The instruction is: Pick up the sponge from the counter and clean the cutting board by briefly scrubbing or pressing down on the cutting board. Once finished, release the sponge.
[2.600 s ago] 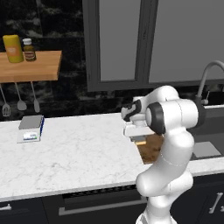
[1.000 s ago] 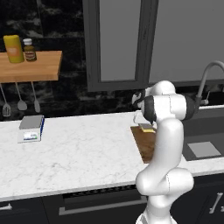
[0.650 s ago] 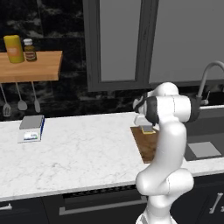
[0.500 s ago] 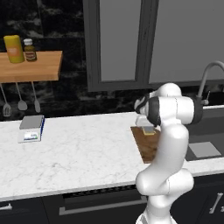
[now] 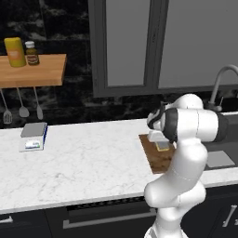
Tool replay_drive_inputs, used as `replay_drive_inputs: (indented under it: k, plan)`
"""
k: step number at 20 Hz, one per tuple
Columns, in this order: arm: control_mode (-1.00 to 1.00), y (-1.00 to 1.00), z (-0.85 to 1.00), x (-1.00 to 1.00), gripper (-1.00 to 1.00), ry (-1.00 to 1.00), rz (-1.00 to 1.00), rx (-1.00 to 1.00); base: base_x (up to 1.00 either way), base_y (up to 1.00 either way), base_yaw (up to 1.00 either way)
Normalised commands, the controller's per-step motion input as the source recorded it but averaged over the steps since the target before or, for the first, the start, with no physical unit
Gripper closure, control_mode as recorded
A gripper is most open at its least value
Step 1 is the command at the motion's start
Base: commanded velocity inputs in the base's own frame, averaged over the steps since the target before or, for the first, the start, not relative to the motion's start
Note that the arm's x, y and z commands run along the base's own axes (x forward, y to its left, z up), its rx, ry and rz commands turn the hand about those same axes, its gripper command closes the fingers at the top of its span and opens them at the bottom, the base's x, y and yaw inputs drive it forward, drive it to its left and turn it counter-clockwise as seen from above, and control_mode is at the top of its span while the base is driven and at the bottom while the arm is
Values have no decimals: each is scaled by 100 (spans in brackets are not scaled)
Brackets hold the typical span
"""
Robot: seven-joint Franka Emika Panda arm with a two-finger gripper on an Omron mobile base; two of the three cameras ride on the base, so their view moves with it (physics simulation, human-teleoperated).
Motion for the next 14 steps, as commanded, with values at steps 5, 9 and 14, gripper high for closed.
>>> replay_drive_inputs:
  k: [5,9,14]
  plan:
    - [-100,0,-43,-100,100,0,0,0,0,0,0]
    - [-100,0,-36,-100,100,0,0,0,0,0,0]
    - [-100,0,-38,-100,100,1,0,0,0,0,0]
